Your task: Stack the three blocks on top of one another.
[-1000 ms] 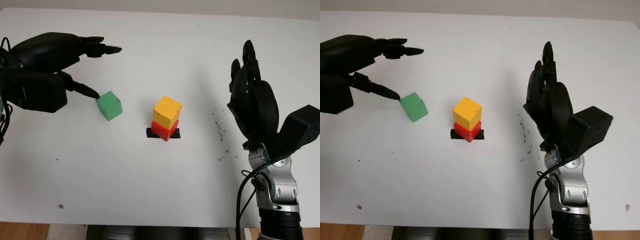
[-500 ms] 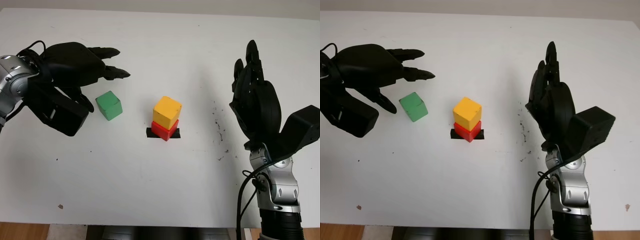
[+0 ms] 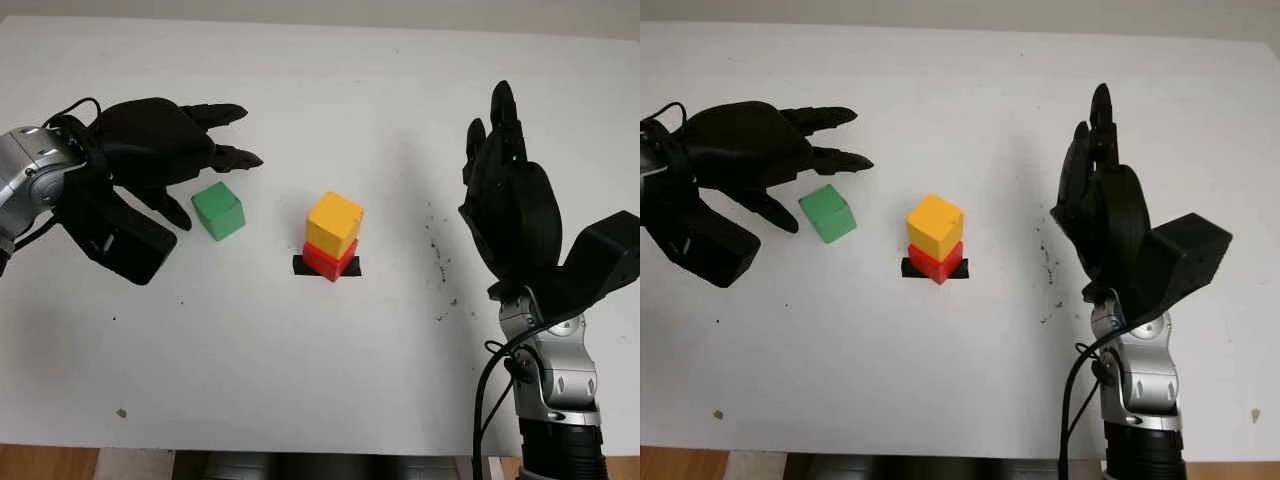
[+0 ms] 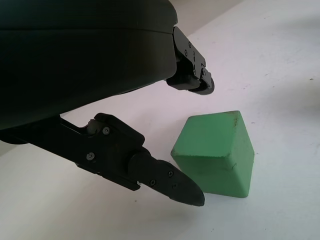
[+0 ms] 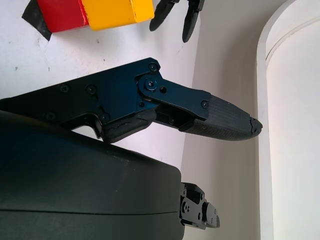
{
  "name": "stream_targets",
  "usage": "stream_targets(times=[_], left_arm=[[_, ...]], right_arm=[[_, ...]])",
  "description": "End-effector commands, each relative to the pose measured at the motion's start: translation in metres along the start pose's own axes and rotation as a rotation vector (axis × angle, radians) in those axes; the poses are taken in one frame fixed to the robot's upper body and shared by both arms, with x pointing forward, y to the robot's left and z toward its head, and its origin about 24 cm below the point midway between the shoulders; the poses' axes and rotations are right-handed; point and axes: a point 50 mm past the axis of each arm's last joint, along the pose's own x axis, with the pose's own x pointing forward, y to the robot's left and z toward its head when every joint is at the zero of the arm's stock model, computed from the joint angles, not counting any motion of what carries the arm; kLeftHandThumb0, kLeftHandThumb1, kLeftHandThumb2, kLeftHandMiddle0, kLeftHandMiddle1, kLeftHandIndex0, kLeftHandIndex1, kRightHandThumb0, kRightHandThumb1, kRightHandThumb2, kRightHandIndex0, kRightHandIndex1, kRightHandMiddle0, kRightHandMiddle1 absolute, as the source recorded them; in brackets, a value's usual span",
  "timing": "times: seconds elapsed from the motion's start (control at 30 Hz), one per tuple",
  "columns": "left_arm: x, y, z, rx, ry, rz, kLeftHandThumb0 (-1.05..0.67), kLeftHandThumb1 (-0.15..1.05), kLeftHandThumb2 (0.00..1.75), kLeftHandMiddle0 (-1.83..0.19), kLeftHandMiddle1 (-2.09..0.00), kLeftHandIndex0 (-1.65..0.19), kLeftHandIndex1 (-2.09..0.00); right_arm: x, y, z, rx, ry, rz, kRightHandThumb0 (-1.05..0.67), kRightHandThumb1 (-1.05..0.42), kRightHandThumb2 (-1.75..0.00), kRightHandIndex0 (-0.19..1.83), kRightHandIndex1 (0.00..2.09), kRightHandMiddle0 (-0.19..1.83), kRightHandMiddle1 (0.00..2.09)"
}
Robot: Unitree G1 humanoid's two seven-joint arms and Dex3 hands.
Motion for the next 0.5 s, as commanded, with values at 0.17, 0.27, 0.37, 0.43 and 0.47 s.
stream_targets(times=[0.17,0.27,0.37,0.43,0.47], left_arm=[[0.004,-0.001,-0.002,0.005,-0.023,0.058,-0.58,0.91,0.06,-0.02,-0.06,-0.52,-0.40],[0.006,-0.004,-0.001,0.028,-0.029,0.046,-0.60,0.92,0.06,-0.02,-0.05,-0.39,-0.69],[0.007,-0.007,0.000,0.042,-0.032,0.033,-0.60,0.92,0.05,0.00,-0.05,-0.32,-0.83],[0.008,-0.009,0.001,0.040,-0.031,0.023,-0.60,0.92,0.05,0.00,-0.05,-0.32,-0.86],[0.008,-0.009,0.001,0.043,-0.033,0.023,-0.59,0.91,0.05,-0.01,-0.05,-0.32,-0.87]], right_arm=[[-0.003,-0.003,-0.002,-0.001,-0.001,-0.006,-0.74,-1.05,-0.75,-0.19,0.00,-0.19,0.00],[-0.002,-0.004,-0.001,0.004,-0.002,-0.011,-0.74,-1.05,-0.75,-0.19,0.00,-0.19,0.00],[-0.002,-0.006,0.002,-0.001,-0.010,-0.022,-0.75,-1.05,-0.75,-0.19,0.00,-0.19,0.00],[-0.002,-0.007,0.003,-0.009,-0.015,-0.030,-0.75,-1.05,-0.75,-0.19,0.00,-0.19,0.00],[-0.002,-0.008,0.003,-0.011,-0.016,-0.032,-0.75,-1.05,-0.75,-0.19,0.00,-0.19,0.00]])
